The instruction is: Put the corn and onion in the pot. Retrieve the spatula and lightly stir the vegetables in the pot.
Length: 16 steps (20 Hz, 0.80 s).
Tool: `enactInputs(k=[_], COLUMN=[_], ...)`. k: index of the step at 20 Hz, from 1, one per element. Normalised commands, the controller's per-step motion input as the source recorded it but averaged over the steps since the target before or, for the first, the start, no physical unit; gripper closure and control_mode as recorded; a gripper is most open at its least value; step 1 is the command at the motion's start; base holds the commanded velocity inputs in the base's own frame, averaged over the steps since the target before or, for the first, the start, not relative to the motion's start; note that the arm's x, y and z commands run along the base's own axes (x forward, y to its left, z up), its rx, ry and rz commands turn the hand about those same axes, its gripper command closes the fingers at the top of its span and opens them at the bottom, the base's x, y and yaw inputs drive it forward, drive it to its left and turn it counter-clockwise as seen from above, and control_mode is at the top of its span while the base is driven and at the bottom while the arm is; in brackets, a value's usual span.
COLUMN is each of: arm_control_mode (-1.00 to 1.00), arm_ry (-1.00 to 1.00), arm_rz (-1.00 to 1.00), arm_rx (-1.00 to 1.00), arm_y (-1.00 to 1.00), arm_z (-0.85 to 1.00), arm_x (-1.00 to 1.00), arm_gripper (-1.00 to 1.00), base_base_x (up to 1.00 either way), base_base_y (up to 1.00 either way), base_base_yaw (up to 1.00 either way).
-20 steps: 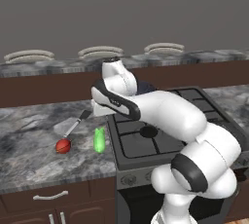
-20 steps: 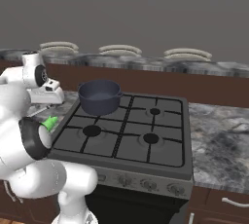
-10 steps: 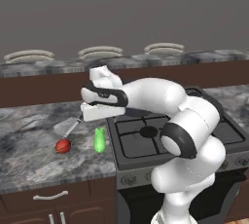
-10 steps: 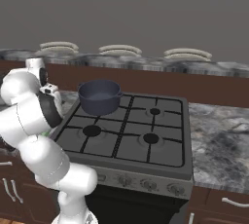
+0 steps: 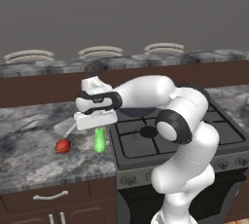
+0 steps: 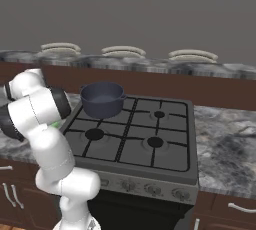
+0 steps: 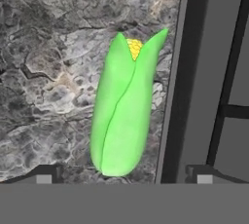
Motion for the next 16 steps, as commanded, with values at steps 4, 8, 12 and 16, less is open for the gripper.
enactInputs(k=[4,8,12,16], arm_control_mode=[-1.0,-1.0,-1.0,-1.0], arm_ry=[0.03,0.1,0.05,0.0], arm_rz=[0.05,0.0,0.0,0.0], arm_rx=[0.0,0.0,0.0,0.0], arm_y=[0.0,0.12,0.0,0.0], arm_z=[-0.28,-0.29,-0.43,-0.21], arm_x=[0.01,-0.02,-0.05,0.0], arm_gripper=[-1.0,-1.0,-1.0,-1.0], base_base_x=[0.0,0.0,0.0,0.0], base_base_y=[0.0,0.0,0.0,0.0], base_base_yaw=[0.0,0.0,0.0,0.0])
